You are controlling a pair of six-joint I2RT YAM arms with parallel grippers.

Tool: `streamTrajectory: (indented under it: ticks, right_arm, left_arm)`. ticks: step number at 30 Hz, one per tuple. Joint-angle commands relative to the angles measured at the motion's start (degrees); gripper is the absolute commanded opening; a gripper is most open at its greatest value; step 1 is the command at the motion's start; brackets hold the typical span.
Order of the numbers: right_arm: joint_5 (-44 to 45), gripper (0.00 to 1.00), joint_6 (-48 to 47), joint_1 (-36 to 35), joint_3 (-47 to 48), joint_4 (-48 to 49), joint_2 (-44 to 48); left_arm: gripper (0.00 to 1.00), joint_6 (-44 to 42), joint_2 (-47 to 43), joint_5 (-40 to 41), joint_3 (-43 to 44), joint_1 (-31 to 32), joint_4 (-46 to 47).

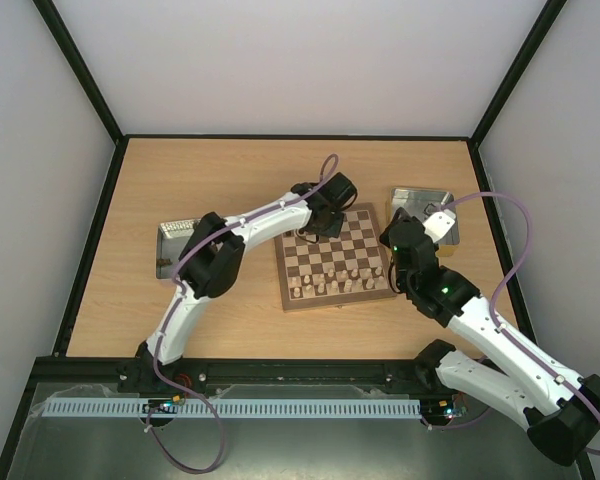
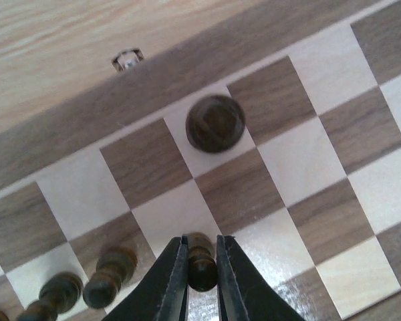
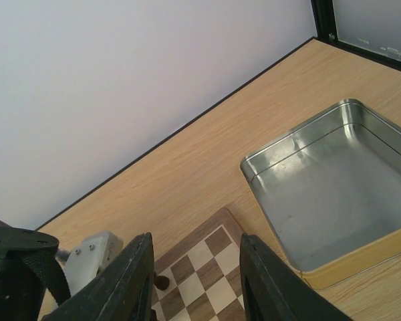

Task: Set up the chess pieces on the board
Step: Place the chess piece on the chessboard.

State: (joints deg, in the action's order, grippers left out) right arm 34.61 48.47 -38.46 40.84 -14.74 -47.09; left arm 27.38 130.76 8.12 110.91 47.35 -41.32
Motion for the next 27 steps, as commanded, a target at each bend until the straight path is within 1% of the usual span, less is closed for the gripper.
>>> streamTrajectory:
  ticks: [1, 11, 15, 17, 27]
  right_arm:
    - [1.2, 0.35, 1.5, 0.2, -0.7, -0.6, -0.3]
    - [-0.1, 0.35, 1.6, 0.2, -0.5, 0.0, -1.4]
    - [-0.3, 0.35, 1.7, 0.2, -0.3, 0.1, -1.7]
    - [-0.6, 0.35, 1.6, 0.2, -0.3, 0.3, -1.8]
    - [-1.3, 0.35, 1.6, 0.2, 0.0, 0.5, -2.1]
  left_arm:
    - [0.15, -0.9, 2.1, 1.3, 2.8, -0.1, -1.8]
    - [0.19, -0.9, 3.4, 2.8, 2.8, -0.7, -1.8]
    - [0.27, -0.8, 2.7, 2.8, 2.7, -0.7, -1.8]
    - [0.29, -1.0, 2.1, 2.7, 2.7, -0.7, -1.3]
    - [0.29, -2.1, 0.3, 3.6, 3.4, -1.1, -0.8]
